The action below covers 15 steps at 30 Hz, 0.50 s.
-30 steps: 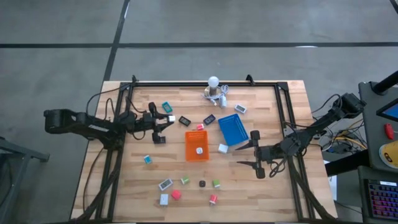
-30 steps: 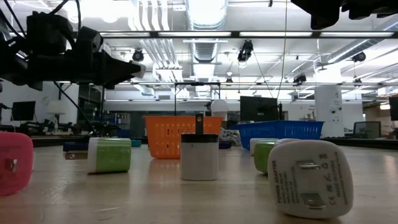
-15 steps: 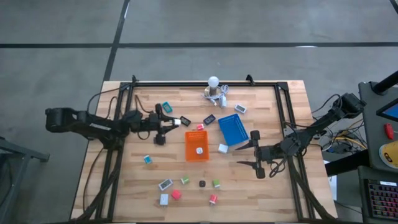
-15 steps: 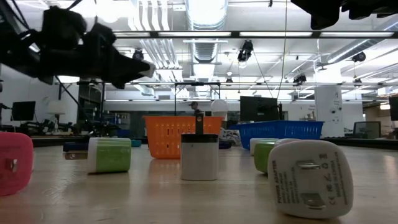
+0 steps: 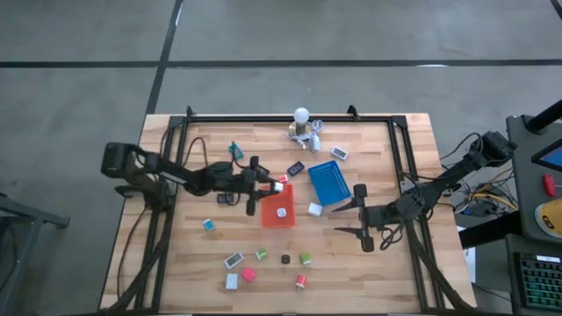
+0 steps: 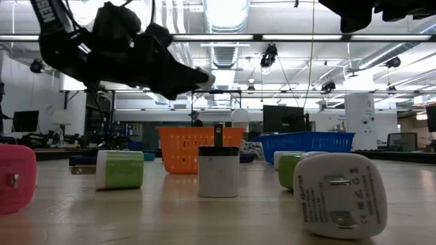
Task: Pick & Place Office items
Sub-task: Put the top black charger adapter into the orange bin
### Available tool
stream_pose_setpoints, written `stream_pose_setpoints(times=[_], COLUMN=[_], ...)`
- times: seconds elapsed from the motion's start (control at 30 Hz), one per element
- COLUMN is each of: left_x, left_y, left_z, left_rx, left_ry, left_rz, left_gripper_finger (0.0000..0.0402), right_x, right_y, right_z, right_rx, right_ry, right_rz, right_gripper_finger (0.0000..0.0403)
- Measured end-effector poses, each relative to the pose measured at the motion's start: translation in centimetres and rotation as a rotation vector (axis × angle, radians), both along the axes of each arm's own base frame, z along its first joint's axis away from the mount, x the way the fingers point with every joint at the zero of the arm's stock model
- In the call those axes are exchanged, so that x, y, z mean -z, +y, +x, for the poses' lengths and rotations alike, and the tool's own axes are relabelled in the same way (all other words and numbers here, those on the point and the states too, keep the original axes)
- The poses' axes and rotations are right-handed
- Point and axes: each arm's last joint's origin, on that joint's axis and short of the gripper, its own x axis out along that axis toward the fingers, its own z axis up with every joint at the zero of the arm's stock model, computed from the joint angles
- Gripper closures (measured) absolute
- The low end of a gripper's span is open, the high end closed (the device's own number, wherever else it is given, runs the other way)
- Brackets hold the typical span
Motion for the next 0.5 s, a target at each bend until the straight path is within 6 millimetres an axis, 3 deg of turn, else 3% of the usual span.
stream_pose_setpoints(times=[0.23, 0.5], left_x=[-0.1, -1.3], left_y=[0.0, 0.2], left_z=[-0.3, 1.1], left_rx=[-0.001, -0.04], left_ry=[0.047, 0.355], left_rz=[-0.019, -0.052], left_gripper_finger=[0.0269, 0.0269], right_x=[0.1, 0.1], right_y=[0.0, 0.0], right_z=[0.0, 0.0], right_rx=[0.0, 0.0], right_ry=[0.007, 0.007], right_rz=[-0.003, -0.004], right_gripper_finger=[0.0177, 0.0177])
